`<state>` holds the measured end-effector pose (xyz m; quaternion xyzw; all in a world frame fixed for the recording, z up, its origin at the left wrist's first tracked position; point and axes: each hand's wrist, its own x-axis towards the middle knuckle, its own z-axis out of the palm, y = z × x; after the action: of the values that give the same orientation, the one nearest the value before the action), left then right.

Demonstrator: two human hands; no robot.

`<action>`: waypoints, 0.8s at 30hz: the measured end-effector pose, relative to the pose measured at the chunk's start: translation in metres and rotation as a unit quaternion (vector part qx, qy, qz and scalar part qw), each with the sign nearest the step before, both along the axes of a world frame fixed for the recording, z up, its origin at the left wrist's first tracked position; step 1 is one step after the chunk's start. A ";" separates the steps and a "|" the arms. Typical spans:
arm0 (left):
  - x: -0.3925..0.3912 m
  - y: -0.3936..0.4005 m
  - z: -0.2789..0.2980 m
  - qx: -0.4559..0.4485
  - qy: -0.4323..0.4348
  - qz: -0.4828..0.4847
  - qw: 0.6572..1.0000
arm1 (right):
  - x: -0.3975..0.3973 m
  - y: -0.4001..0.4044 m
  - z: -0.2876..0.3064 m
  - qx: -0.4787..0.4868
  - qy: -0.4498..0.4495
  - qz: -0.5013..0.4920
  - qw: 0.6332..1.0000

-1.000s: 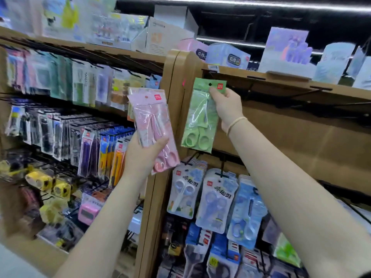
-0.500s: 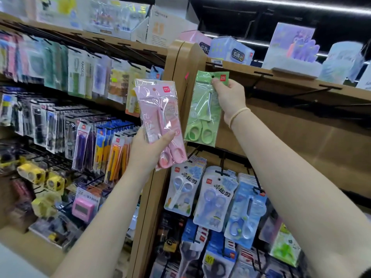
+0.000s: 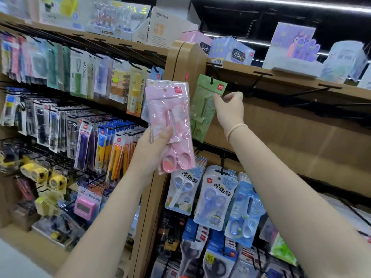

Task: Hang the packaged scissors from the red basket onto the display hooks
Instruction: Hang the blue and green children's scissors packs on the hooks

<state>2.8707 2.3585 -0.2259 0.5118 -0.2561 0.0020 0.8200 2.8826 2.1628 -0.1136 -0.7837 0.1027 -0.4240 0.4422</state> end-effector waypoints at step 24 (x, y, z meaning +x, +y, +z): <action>-0.009 -0.024 0.005 0.028 0.001 0.021 0.999 | -0.034 0.007 -0.023 0.085 0.038 0.228 0.969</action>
<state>2.8620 2.3341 -0.2208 0.5400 -0.2440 0.0115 0.8054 2.8483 2.1696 -0.1366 -0.7614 -0.0261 -0.2718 0.5880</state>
